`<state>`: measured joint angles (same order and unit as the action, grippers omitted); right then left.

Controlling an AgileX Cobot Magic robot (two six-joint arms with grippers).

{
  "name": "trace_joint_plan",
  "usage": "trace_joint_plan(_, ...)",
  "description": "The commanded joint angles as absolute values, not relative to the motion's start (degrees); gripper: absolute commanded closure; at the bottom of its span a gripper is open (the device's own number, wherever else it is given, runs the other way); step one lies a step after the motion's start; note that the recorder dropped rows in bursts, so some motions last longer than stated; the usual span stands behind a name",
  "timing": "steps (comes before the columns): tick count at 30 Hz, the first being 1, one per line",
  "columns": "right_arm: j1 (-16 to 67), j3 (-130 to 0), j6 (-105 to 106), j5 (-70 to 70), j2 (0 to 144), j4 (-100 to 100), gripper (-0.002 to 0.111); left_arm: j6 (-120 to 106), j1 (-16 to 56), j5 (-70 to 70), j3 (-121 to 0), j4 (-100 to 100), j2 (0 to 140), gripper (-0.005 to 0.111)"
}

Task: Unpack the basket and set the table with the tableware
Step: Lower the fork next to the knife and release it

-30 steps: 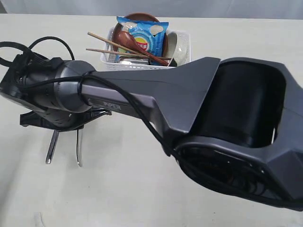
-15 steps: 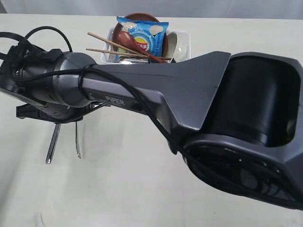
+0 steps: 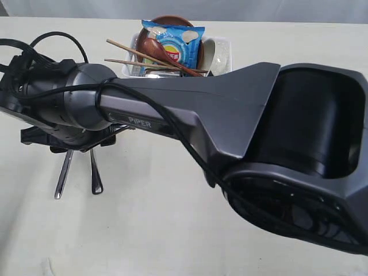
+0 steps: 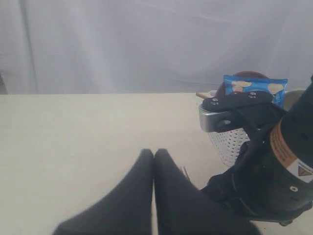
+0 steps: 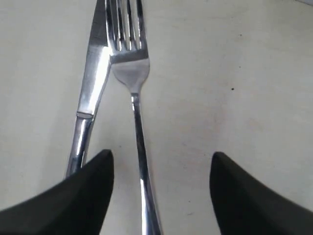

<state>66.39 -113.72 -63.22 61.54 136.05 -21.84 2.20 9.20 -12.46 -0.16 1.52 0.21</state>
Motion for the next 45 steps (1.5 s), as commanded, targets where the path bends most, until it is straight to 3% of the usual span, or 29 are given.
trace_joint_plan(1, 65.9, -113.8, -63.1, 62.1, 135.4, -23.1, 0.052, 2.2, 9.3, -12.1, 0.0, 1.7, 0.0, 0.107)
trace_joint_plan(7, 63.7, -113.8, -58.0, 63.7, 135.5, -24.8, 0.056, 2.2, 9.3, -12.1, 0.0, 1.7, 0.0, 0.107)
trace_joint_plan(13, 61.9, -113.8, -54.4, 63.9, 135.7, -24.4, 0.084, 2.2, 9.3, -12.1, 0.0, 1.7, 0.0, 0.107)
trace_joint_plan(20, 62.1, -113.8, -51.2, 57.6, 135.8, -21.9, 0.109, 2.2, 9.3, -12.1, 0.0, 1.7, 0.0, 0.107)
trace_joint_plan(45, 64.9, -113.8, -47.8, 57.5, 139.7, -14.0, 0.109, 2.2, 9.3, -12.1, 0.0, 1.7, 0.0, 0.107)
